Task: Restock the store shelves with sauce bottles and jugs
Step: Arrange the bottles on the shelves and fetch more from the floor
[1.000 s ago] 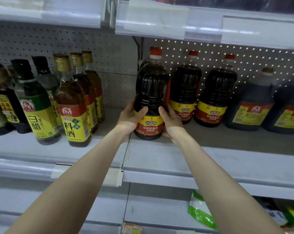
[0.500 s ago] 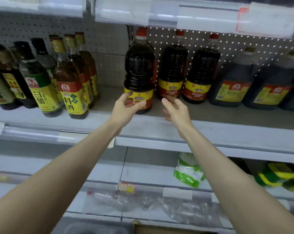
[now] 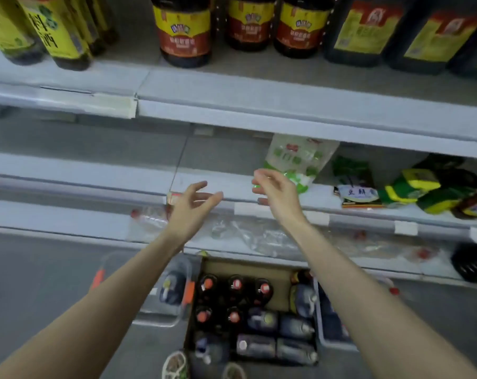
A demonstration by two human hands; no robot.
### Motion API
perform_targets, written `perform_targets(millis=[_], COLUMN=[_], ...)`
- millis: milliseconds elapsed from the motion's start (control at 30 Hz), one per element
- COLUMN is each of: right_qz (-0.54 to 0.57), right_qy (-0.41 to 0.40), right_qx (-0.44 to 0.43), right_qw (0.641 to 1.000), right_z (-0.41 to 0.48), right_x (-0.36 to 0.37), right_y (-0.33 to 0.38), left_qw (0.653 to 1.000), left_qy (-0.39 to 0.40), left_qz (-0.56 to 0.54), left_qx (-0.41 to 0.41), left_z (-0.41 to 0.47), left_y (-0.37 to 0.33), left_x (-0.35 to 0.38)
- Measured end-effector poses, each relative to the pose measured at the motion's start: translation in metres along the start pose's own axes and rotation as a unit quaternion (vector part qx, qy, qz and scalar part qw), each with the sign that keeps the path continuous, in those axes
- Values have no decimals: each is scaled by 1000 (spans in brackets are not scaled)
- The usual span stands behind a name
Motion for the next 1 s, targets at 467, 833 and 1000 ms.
perform_targets(millis=[467, 833, 1000], right_qz=[-42, -34, -45], right_qy=[-24, -131, -149], right_qx=[214, 329, 376], right_qw=[976, 934, 913], right_z=[-48, -45, -31], right_x=[-12, -29, -20], right_y=[-323, -543, -597], left_qw=[977, 955, 951], left_qy=[31, 54, 66], left_qz=[52, 73, 92], left_qx=[-206, -281, -288], left_z=[-38, -24, -4], left_y=[300, 478, 530], left_x=[51, 98, 124])
Point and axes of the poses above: each hand's wrist, its own z-axis towards the middle knuckle, its own x-axis out of the palm, y = z × x, the point moved 6 cm from there along z, towards the middle knuckle, and after that the axes turned 6 degrees about -y, right-handed, at the moved point
